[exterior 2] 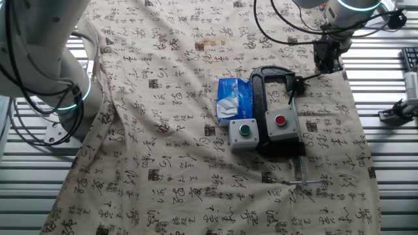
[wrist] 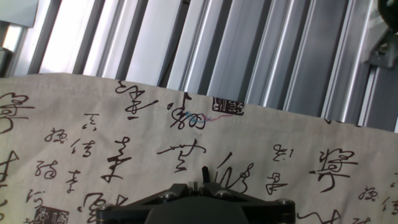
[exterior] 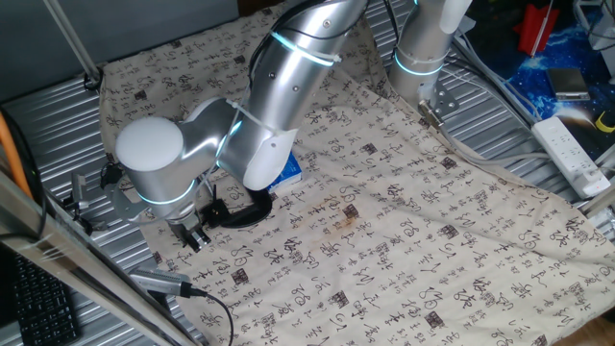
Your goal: Turn the hands of a clock
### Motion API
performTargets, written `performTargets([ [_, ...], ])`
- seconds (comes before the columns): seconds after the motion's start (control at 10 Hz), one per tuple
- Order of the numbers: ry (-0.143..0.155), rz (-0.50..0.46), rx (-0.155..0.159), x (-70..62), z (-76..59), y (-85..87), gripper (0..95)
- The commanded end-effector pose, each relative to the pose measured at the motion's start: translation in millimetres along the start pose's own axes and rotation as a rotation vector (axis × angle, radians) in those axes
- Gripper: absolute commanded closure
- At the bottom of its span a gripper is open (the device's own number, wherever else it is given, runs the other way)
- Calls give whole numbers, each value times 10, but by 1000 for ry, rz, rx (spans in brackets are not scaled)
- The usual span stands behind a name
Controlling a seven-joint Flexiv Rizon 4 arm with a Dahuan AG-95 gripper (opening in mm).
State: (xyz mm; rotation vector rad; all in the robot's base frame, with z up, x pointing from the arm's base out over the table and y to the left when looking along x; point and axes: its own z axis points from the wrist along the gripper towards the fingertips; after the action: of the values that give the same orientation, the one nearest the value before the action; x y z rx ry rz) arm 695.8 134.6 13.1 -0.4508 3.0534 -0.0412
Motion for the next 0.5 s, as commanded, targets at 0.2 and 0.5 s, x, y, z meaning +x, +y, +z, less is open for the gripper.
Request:
performTargets([
  [0.2,1,-9,1,8,0,-29,950],
  [0.5,2,-19,1,14,-3,-74,950],
])
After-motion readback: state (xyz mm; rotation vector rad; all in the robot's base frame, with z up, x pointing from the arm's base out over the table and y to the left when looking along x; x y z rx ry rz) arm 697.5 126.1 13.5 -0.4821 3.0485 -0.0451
